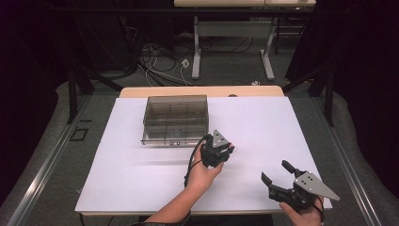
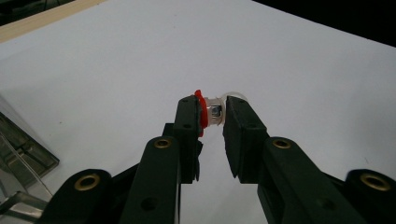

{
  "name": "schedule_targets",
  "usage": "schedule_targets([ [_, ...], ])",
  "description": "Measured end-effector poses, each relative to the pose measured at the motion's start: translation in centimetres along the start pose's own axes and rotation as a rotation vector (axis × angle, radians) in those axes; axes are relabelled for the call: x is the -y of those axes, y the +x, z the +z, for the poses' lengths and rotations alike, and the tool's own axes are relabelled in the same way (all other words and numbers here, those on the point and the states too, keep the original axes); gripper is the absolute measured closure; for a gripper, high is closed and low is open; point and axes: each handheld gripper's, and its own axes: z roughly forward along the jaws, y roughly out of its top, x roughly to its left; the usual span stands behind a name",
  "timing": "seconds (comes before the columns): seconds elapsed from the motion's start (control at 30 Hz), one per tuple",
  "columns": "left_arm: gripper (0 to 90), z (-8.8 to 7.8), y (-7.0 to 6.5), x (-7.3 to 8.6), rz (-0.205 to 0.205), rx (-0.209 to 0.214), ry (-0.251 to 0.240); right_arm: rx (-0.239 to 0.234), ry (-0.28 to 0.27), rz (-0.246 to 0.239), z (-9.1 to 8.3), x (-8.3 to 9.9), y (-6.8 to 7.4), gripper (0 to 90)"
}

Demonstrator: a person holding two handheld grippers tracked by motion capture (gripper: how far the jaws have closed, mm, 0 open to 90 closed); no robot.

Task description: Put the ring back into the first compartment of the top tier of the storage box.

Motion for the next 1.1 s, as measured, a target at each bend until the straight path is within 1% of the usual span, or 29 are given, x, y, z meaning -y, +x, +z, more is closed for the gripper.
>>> schedule_targets([
  [0.13,75.4,-0.5,0.1,-0.3,-0.001,-0.004,-0.012,0.002,0.001,0.003,0.0,0.0,0.0,15.2],
  [0.3,75.4,-1.1,0.3,-0.6,-0.006,-0.002,-0.040,0.001,0.001,-0.001,0.0,0.0,0.0,15.2],
  [0.33,75.4,-1.3,0.4,-0.6,-0.007,-0.008,-0.042,0.001,0.001,0.000,0.0,0.0,0.0,15.2],
  [0.5,75.4,-1.9,0.6,-1.0,-0.020,-0.005,-0.068,0.001,0.001,-0.002,0.1,0.0,0.0,15.2],
  [0.57,75.4,-2.2,0.8,-1.2,-0.010,-0.012,-0.069,0.002,0.001,-0.006,0.1,0.0,0.0,15.2],
  [0.93,75.4,-3.6,1.5,-1.9,-0.036,-0.018,-0.111,0.001,0.000,-0.002,0.1,0.1,0.0,15.2],
  [1.1,75.4,-4.6,2.1,-2.1,-0.041,-0.025,-0.131,-0.001,0.001,-0.002,0.1,0.1,0.1,15.2],
])
